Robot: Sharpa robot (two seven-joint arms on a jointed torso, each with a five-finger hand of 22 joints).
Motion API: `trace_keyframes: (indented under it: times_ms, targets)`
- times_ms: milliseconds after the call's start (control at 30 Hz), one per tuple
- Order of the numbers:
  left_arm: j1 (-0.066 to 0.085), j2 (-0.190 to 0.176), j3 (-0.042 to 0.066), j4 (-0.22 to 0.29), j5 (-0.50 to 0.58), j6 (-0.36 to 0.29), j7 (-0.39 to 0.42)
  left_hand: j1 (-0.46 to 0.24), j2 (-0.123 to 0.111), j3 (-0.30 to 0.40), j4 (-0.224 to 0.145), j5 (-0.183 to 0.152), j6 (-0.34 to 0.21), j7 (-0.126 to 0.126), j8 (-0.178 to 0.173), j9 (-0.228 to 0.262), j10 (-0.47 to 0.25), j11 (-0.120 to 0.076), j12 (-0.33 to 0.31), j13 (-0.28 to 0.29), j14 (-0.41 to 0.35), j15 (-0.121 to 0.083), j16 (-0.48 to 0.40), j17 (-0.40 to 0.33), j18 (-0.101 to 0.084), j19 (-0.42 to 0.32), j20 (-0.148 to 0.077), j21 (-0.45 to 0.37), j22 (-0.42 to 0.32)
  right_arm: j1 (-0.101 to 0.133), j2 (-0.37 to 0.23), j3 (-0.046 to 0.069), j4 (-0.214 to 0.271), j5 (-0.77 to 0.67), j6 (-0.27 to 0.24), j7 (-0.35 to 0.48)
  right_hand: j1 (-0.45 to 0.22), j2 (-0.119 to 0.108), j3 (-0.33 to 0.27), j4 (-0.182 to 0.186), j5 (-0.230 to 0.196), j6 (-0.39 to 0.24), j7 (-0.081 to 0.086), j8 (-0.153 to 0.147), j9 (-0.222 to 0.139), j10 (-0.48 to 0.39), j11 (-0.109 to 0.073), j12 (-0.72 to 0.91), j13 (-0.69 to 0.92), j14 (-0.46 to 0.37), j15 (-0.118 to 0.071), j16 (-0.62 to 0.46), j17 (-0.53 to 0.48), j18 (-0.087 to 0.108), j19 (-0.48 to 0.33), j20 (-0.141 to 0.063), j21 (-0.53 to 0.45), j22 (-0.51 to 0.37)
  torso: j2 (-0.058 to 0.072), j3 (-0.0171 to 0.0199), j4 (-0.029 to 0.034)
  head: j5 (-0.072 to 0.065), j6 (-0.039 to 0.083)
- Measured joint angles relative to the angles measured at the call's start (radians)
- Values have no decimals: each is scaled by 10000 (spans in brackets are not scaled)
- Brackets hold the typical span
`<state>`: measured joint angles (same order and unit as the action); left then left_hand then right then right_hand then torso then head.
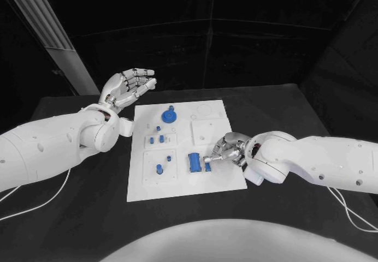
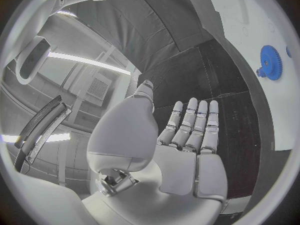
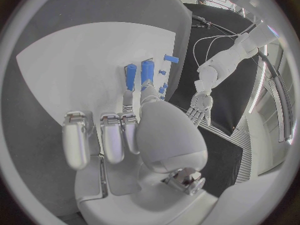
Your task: Assemble the parts on the task board
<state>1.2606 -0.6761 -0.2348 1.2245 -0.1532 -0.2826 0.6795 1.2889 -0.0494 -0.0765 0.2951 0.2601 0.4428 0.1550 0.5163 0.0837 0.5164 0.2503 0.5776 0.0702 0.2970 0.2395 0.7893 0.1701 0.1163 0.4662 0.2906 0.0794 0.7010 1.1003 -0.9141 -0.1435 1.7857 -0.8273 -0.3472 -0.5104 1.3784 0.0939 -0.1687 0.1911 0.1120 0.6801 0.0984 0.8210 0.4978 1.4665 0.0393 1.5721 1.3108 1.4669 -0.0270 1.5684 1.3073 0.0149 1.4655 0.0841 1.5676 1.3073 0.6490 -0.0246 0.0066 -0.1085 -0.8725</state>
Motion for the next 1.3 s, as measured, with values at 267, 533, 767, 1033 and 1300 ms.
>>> trace_keyframes:
  times_ms: [267,533,767,1033,1300]
  targets:
    - [0,-4,0,3,0,1,0,0,0,0,0,0,0,0,0,0,0,0,0,1,0,0,0,1,0,0,0,0,1,0,30,0,-15,-1,-139,74,221,41,90,-134,158,-27,-27,0,12,-1,1,52,-1,0,1,0,0,1,0,0,0,0,2,-2,0,4,0]
    - [0,-3,0,1,0,4,0,37,37,0,0,-1,0,0,0,-9,0,0,0,-2,0,0,37,-19,0,0,0,0,1,-1,-2,0,-7,-1,-286,101,248,67,85,-138,159,-14,-14,155,49,-1,2,19,-1,0,1,0,0,1,0,0,0,0,1,-2,1,-4,0]
    - [0,-2,0,1,0,6,0,39,39,0,0,39,0,0,0,-17,0,0,0,-7,0,0,39,-26,1,0,0,0,2,-2,-246,-1,130,-58,-206,29,-199,-23,-304,177,-136,450,-196,1455,983,-3,-225,-61,-57,-1,-111,0,0,0,13,-103,0,0,1,1,2,20,0]
    - [-5,5,0,-10,0,6,0,39,39,0,0,39,0,0,0,-16,0,0,0,-6,0,0,38,-25,1,0,0,0,2,-3,-343,-3,281,-156,554,-263,-732,10,-705,580,-504,266,-381,2301,1960,-15,-344,-39,-18,1,-288,0,0,1,0,-255,0,0,-1,2,0,-9,0]
    - [-13,22,0,-16,0,7,0,39,39,0,0,39,0,0,38,-16,0,0,42,-6,1,0,38,-39,0,0,0,0,3,-5,-238,-4,244,-197,1274,-541,-802,80,-707,698,-541,231,-415,2354,2085,-15,-343,-37,-1,1,-288,0,0,1,-1,-254,0,0,-2,2,2,-37,0]
